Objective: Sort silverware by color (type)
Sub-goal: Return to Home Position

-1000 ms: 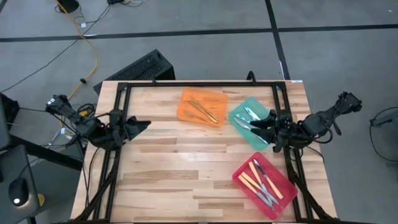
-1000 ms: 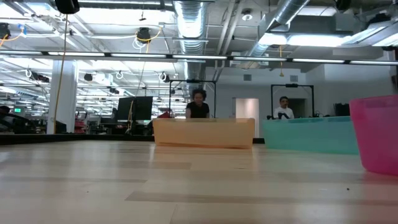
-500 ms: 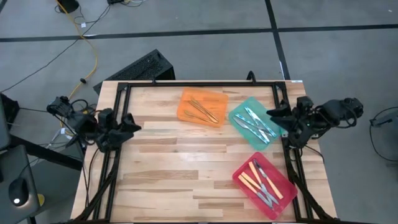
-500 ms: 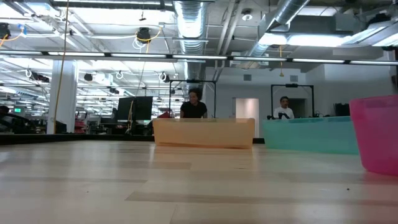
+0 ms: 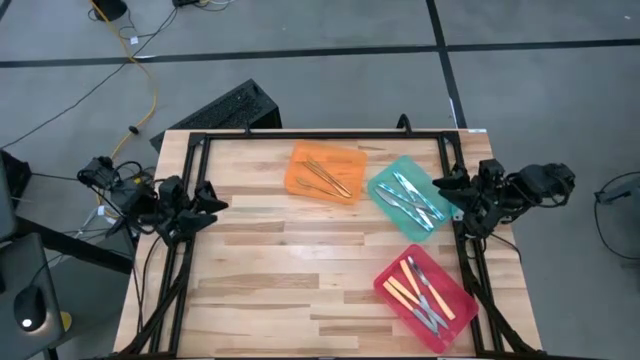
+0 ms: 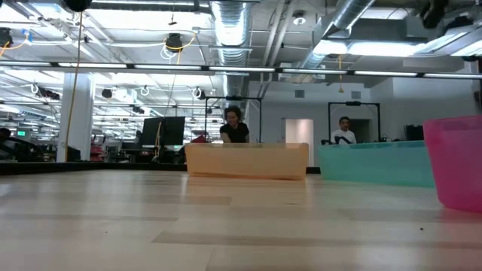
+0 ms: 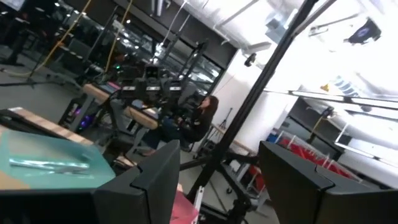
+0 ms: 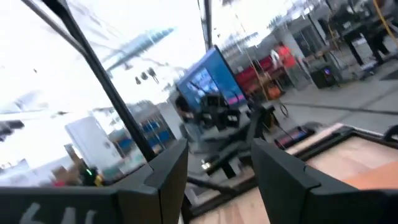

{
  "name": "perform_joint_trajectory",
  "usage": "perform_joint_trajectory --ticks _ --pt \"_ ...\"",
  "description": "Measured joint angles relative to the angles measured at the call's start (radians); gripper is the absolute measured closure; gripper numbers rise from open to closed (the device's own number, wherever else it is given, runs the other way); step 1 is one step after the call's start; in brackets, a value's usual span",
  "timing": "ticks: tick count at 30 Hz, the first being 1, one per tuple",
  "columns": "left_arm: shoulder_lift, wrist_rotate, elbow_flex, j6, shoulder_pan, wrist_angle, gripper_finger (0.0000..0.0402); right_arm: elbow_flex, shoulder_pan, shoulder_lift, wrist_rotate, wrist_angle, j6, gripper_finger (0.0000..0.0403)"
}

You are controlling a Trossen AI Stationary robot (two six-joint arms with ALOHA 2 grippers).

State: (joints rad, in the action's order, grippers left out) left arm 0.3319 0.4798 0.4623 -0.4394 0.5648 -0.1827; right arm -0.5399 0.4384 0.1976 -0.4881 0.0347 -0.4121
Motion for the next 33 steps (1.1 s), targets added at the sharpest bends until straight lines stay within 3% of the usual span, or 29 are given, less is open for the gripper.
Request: perform_joint_trajectory --ticks 5,8,15,19,25,33 --pt "-0.062 -0.027 -0.146 0.014 0.000 -0.188 0.0200 0.225 -0.001 -0.184 0.036 -0.189 0.019 0.0203" --pt "-0.123 -0.040 -0.240 0.016 0.000 -0.295 0.0200 0.316 -0.002 -0.193 0.048 -0.299 0.040 0.0203" --pt "-0.323 -0.104 -0.405 0.043 0.000 -0.405 0.0200 0.339 -0.003 -0.193 0.047 -0.304 0.033 0.0203" --pt "-0.327 -0.131 -0.451 0.052 0.000 -0.475 0.0200 0.336 -0.004 -0.195 0.039 -0.271 0.042 0.0203" --pt "-0.330 -0.136 -0.450 0.039 0.000 -0.412 0.0200 0.348 -0.025 -0.194 0.072 -0.196 0.047 0.0203" --pt "-0.328 -0.189 -0.451 0.059 0.000 -0.310 0.0200 0.497 -0.024 -0.194 0.119 -0.222 0.045 0.0203"
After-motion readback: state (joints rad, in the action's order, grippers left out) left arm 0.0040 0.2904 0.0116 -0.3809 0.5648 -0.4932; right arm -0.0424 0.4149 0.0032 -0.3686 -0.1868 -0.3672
